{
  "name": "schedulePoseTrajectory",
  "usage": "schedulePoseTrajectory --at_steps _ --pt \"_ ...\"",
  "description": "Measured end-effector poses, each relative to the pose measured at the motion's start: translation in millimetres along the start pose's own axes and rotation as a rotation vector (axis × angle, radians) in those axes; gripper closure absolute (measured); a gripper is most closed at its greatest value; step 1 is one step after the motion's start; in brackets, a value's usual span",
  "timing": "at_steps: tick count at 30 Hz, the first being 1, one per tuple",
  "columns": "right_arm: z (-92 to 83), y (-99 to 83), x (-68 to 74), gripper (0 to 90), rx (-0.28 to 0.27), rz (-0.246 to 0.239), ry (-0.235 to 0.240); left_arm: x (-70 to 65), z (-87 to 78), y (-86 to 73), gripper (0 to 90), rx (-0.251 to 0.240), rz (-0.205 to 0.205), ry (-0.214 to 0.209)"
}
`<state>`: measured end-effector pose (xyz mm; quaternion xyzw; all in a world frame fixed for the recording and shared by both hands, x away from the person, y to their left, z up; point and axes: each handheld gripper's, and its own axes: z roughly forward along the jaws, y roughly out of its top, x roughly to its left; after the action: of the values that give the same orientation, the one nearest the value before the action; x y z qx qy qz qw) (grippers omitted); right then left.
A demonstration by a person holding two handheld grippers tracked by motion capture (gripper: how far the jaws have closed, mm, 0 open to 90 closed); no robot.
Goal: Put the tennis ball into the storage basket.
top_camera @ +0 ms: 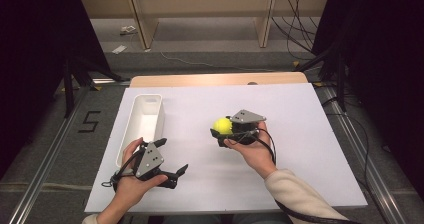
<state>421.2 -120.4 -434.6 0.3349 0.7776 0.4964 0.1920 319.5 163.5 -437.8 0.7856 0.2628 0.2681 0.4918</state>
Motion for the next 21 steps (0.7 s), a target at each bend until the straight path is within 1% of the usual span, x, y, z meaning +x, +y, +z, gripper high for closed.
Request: schedulePoseTrajectory --at_steps 9,21 --pt "2.4 -1.2 3.3 27.3 0.005 -0.002 0.010 -0.5 0.4 0.0 0.0 0.001 0.000 -0.004" --pt "4.1 2.1 6.6 27.3 -0.002 -0.004 0.016 -1.0 0.7 0.1 0.0 -0.001 -0.001 -0.008"
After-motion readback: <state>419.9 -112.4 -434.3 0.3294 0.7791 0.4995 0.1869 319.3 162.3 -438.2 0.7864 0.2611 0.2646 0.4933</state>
